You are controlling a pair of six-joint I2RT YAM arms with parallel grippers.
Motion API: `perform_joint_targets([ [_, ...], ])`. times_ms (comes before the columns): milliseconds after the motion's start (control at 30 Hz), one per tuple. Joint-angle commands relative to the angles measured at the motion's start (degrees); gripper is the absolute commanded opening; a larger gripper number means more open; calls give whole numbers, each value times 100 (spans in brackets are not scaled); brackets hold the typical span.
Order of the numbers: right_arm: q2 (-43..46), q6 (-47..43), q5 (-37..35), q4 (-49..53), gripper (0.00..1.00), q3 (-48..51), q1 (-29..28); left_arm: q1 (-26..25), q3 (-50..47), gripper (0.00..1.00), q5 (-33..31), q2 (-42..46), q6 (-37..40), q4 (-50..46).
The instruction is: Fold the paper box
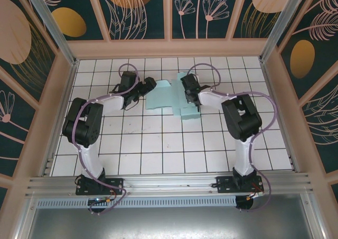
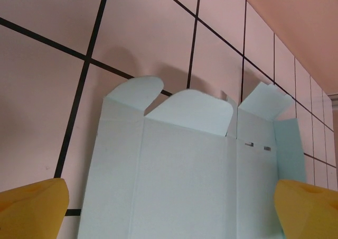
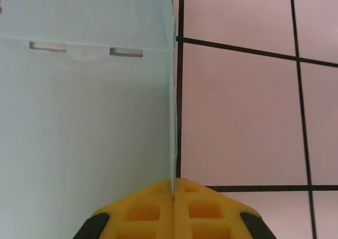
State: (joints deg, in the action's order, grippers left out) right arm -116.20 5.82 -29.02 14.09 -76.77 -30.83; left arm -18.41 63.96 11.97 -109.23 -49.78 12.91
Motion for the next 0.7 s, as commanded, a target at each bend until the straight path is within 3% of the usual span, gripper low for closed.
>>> perform_joint_targets([
  [0,-393,-179,-1428,819,0,-413,-206,-13,-3,99,-52,173,99,-52],
  [133,-548,-191,-1465,834,0,-618,-326,-13,-129,99,-120,324,279,-26],
  [333,686,-569,506,-1229,0,747,-108,-13,-207,99,66,673,1044,424],
  [433,1228,-901,1379,-2427,0,1584,-83,-13,173,99,251,551,1522,175],
  [533,1604,-1022,1970,-3241,0,2176,139,-13,435,98,324,442,1836,-35],
  [667,1817,-1140,2434,-3568,0,2444,247,-15,482,95,657,449,2135,107],
])
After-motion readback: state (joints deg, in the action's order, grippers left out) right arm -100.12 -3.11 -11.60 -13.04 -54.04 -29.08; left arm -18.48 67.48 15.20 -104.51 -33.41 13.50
